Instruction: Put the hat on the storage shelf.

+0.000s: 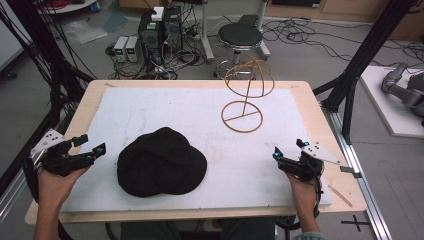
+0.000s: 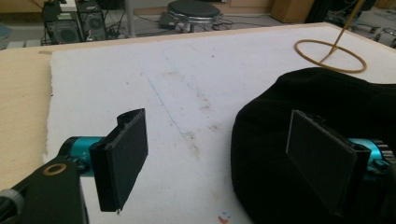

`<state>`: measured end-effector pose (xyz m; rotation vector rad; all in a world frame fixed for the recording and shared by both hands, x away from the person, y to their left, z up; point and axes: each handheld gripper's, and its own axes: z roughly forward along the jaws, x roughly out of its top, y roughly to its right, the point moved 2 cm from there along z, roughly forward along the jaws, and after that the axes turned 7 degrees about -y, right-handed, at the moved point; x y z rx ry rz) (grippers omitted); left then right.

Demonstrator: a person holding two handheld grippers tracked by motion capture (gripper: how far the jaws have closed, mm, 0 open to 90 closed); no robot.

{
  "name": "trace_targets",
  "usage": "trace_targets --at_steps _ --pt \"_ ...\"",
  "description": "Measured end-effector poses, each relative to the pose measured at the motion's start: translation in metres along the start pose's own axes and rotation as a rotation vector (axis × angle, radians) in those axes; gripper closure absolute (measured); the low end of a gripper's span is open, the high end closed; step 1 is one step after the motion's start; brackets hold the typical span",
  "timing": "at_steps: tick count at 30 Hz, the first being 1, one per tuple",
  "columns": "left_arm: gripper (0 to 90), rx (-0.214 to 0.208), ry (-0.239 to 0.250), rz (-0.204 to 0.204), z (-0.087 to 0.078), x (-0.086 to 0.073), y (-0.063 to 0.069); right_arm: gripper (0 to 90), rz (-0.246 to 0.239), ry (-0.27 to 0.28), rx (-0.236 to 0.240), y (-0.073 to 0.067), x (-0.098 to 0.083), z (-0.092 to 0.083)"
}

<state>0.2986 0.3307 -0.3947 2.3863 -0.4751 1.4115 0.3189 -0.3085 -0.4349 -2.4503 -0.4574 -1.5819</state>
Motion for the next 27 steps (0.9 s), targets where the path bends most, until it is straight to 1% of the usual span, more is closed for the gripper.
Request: trace_targets --at_steps 1,2,4,6,10,15,20,23,26,27 --pt "21.4 0.0 0.004 0.005 0.0 0.0 0.001 13.0 0.002 -0.002 0.0 -0.001 0.0 0.001" --pt "21.6 -0.003 0.003 0.013 0.0 0.0 0.001 13.0 -0.008 -0.008 0.002 -0.001 0.0 0.001" --pt "21.6 -0.005 0.009 0.015 -0.001 0.001 0.001 13.0 -0.011 -0.003 0.002 -0.001 0.0 0.001" --pt "21.6 -0.017 0.013 0.019 -0.002 0.001 0.002 13.0 -0.012 -0.004 0.005 -0.001 0.0 0.001" --pt "21.8 -0.026 0.024 0.024 -0.002 0.003 0.003 13.0 -0.006 -0.006 0.003 -0.001 0.0 0.0" --pt "21.9 -0.053 0.027 0.034 0.0 0.005 0.008 13.0 -0.006 -0.01 0.004 -0.001 0.0 0.0" --pt "21.9 -0.081 0.043 0.038 0.0 0.007 0.011 13.0 -0.005 -0.012 0.004 -0.001 0.0 0.0" --pt "22.3 -0.114 0.061 0.039 0.001 0.008 0.015 13.0 -0.005 -0.012 0.003 -0.001 0.0 0.001" --pt "22.5 -0.121 0.05 0.055 0.005 0.009 0.02 13.0 -0.004 -0.011 0.002 -0.001 0.0 0.001" --pt "22.5 -0.132 0.049 0.059 0.006 0.009 0.022 13.0 -0.005 -0.011 0.002 -0.001 0.0 0.001"
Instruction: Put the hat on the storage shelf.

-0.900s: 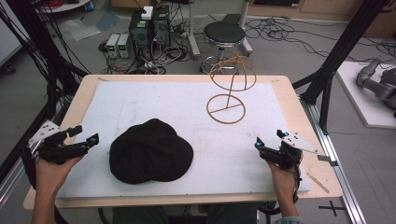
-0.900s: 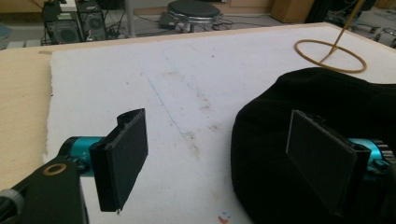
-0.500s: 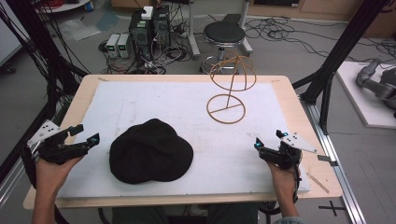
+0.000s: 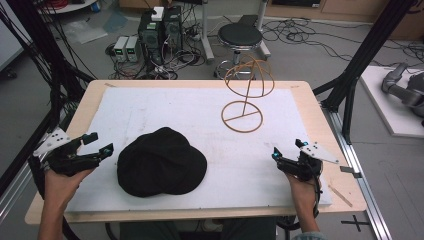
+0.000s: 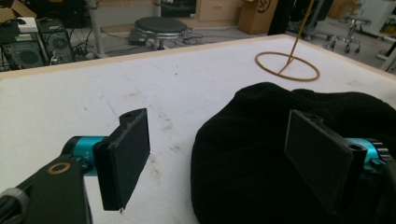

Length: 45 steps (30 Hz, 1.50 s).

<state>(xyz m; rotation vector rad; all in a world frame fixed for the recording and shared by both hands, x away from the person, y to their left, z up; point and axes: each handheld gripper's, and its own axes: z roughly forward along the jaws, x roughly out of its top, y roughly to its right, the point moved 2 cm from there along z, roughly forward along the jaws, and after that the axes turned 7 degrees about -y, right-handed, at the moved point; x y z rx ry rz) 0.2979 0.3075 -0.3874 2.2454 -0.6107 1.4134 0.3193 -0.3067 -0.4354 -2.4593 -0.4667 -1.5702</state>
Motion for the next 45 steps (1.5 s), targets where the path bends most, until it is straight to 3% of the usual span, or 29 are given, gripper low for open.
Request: trace_targets --at_steps 16,24,32,38,45 --pt "22.6 -0.135 0.022 0.01 0.024 0.005 0.024 13.0 -0.005 0.002 -0.005 0.001 -0.001 -0.002" --pt "22.6 -0.183 0.006 0.037 0.038 0.004 0.037 13.0 -0.002 0.0 -0.005 0.001 -0.001 -0.002" --pt "24.6 -0.213 -0.045 0.07 0.052 -0.001 0.048 13.0 -0.006 -0.004 -0.003 0.002 -0.001 -0.002" --pt "33.5 -0.219 -0.071 0.082 0.059 -0.005 0.052 13.0 -0.002 -0.004 -0.003 0.001 -0.001 -0.002" --pt "51.8 -0.214 -0.1 0.077 0.061 -0.008 0.053 13.0 -0.006 0.0 -0.004 0.002 -0.001 -0.002"
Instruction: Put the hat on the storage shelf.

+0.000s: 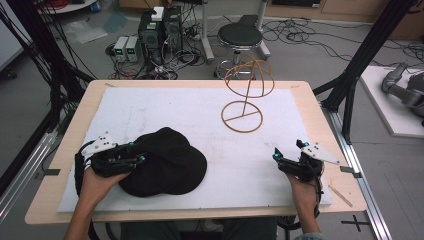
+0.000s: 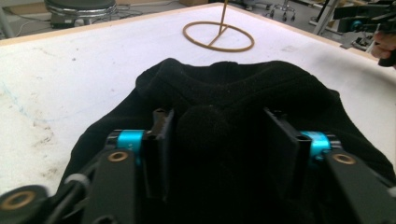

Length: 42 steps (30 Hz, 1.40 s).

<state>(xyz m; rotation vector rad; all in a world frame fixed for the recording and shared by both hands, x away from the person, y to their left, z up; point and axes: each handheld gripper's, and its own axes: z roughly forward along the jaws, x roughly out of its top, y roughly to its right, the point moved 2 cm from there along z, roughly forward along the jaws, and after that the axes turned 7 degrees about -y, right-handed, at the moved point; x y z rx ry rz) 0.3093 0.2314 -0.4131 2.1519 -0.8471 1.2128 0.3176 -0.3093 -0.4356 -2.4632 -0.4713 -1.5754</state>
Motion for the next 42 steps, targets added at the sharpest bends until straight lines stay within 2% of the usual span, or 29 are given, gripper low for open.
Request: trace_targets --at_steps 5,7,13,22,28,34,42 --pt "65.9 0.0 -0.007 -0.01 0.0 0.0 0.0 13.0 0.004 -0.003 0.003 0.0 0.0 0.0" --pt "68.2 -0.007 0.0 -0.02 -0.001 0.001 0.001 13.0 0.0 -0.003 0.004 0.0 0.0 0.001" --pt "69.3 -0.027 0.05 -0.019 -0.004 0.006 0.004 13.0 0.003 -0.003 0.003 0.001 0.0 0.0" --pt "70.0 -0.062 0.091 -0.035 -0.007 0.011 0.008 13.0 0.005 -0.003 0.002 0.001 0.0 0.001" --pt "70.2 -0.058 0.118 -0.034 -0.005 0.014 0.012 13.0 0.007 -0.005 0.004 0.001 0.0 0.001" --pt "70.5 -0.072 0.14 -0.002 -0.004 0.024 0.021 13.0 0.016 -0.007 -0.001 0.003 -0.001 -0.002" --pt "70.6 -0.088 0.154 0.065 0.0 0.044 0.036 13.0 0.017 -0.001 -0.002 0.004 -0.002 -0.004"
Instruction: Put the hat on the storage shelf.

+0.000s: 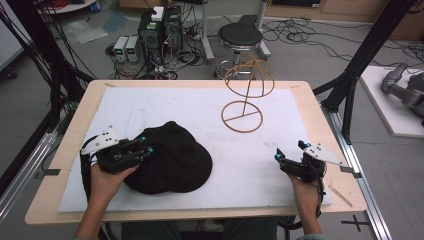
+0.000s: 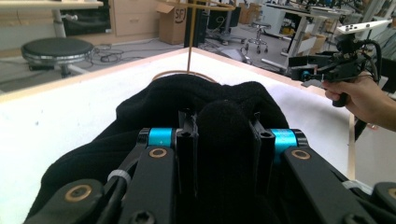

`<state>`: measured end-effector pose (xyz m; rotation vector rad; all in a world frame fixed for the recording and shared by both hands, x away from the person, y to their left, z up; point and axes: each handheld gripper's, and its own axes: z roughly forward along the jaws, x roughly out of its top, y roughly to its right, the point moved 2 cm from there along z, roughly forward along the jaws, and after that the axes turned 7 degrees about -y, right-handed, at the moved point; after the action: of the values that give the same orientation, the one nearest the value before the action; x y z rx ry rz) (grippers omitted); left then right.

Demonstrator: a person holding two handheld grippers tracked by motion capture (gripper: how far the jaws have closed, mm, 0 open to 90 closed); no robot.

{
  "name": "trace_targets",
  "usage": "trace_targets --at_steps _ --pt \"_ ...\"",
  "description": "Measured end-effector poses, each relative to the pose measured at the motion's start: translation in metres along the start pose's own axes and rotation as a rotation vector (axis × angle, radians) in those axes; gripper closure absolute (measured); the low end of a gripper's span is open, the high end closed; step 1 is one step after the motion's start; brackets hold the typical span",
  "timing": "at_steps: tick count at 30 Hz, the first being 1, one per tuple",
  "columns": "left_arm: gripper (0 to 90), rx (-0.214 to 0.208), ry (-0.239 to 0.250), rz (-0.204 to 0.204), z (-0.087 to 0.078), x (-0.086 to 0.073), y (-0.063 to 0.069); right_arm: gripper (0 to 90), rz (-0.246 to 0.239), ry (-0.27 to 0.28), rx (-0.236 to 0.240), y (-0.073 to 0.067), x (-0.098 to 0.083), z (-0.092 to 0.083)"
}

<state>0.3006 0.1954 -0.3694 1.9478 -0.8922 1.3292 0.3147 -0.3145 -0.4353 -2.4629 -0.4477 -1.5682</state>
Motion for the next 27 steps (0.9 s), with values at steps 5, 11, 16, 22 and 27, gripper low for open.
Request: trace_targets --at_steps 5,11,16,22,27 --pt "70.6 -0.009 0.019 0.005 0.005 0.01 0.001 13.0 0.007 -0.004 0.004 0.0 0.0 0.0" --pt "70.6 -0.011 0.054 0.007 0.001 0.026 -0.002 13.0 -0.002 0.001 0.005 0.0 0.0 0.001" --pt "70.7 -0.018 0.08 0.003 -0.005 0.043 -0.007 13.0 -0.003 0.004 0.004 0.0 0.0 0.001" --pt "70.7 -0.033 0.097 0.019 -0.006 0.064 -0.008 13.0 -0.001 0.003 0.007 0.0 0.0 0.002" --pt "70.7 -0.044 0.111 0.034 -0.004 0.08 -0.008 13.0 0.001 -0.001 0.007 0.0 0.0 0.002"
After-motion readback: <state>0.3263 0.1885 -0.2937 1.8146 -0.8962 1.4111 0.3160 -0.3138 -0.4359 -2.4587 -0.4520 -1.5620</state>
